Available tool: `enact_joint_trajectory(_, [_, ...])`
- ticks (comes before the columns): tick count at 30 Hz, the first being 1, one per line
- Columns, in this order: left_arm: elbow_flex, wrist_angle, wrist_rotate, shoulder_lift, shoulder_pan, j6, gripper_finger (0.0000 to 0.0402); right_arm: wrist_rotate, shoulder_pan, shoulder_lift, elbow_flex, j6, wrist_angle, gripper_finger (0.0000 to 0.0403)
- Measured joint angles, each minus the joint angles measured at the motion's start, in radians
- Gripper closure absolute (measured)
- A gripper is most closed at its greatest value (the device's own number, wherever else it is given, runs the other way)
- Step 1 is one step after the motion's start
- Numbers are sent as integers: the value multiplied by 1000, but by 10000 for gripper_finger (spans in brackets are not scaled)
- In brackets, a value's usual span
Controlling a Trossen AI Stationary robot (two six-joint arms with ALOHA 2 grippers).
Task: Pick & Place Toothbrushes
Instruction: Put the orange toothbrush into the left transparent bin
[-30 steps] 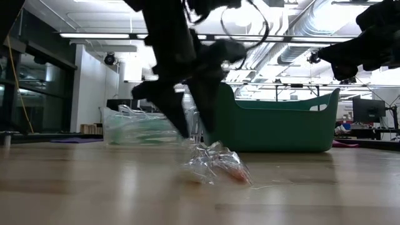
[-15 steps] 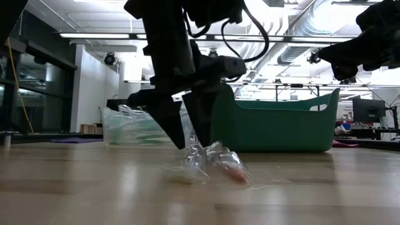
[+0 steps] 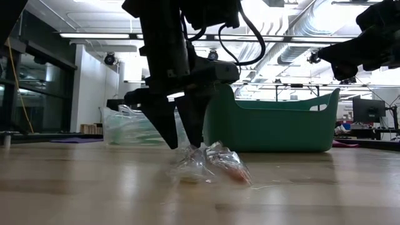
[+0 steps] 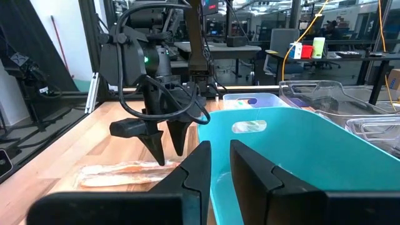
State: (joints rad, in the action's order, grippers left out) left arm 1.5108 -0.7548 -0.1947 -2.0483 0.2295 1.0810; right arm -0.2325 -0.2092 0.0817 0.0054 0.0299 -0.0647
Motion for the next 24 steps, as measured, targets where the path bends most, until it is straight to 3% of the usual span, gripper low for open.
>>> enact_joint_trajectory(14, [0,-4,-1,0,0,-12,196,0,0,0,0,0,0,350])
enact_joint_trajectory(24, [0,-4,6,0,1,-11,288,0,0,0,0,0,0,350])
